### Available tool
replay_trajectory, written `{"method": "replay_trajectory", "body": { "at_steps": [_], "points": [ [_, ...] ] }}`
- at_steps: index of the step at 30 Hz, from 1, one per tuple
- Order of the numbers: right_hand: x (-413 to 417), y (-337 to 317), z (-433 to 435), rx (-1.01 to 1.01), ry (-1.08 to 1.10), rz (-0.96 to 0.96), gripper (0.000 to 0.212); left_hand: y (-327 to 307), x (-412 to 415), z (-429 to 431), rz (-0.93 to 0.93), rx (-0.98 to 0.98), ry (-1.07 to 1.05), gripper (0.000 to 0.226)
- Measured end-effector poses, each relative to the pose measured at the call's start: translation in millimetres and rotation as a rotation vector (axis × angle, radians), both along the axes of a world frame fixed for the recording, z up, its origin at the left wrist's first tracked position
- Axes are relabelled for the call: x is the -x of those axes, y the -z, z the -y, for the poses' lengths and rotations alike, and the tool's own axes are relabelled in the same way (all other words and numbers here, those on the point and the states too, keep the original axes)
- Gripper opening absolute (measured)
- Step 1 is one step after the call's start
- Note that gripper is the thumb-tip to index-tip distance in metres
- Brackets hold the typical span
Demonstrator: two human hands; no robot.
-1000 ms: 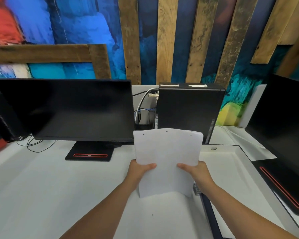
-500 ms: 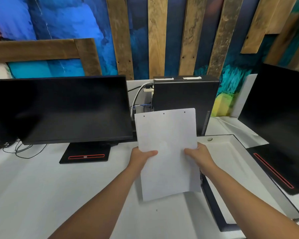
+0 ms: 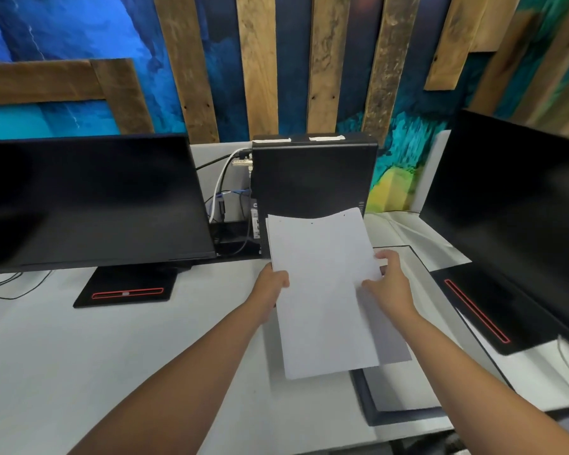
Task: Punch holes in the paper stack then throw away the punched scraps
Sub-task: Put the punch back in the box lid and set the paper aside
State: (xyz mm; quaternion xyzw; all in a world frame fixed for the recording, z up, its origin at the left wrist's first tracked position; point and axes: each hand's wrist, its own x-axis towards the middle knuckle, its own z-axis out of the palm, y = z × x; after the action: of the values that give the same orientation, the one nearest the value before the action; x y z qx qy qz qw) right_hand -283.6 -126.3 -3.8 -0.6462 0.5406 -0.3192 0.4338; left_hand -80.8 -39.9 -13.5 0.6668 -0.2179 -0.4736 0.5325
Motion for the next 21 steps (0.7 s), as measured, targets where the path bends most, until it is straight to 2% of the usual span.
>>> {"method": "replay_trajectory", "body": {
  "at_steps": [3, 6, 12, 17, 21],
  "points": [
    [33, 5, 15, 0.039, -0.032, -0.115, 0.030, 8, 29, 14, 0.075, 0.003, 0.001, 0.039],
    [62, 11, 31, 0.052, -0.043, -0.196, 0.027, 16, 57, 24, 0.177, 0.026, -0.010, 0.047],
    [107, 35, 53, 0.031, -0.035, -0.284, 0.033, 46, 98, 40, 0.354, 0.013, 0.027, 0.015],
    [131, 60, 65, -0.013, -0.055, -0.377, 0.041, 61, 124, 47, 0.343, -0.074, 0.149, 0.044],
    [140, 75, 72, -0.022, -0.099, -0.471, 0.050, 73, 137, 52, 0.336, -0.162, 0.226, 0.056]
  ]
}}
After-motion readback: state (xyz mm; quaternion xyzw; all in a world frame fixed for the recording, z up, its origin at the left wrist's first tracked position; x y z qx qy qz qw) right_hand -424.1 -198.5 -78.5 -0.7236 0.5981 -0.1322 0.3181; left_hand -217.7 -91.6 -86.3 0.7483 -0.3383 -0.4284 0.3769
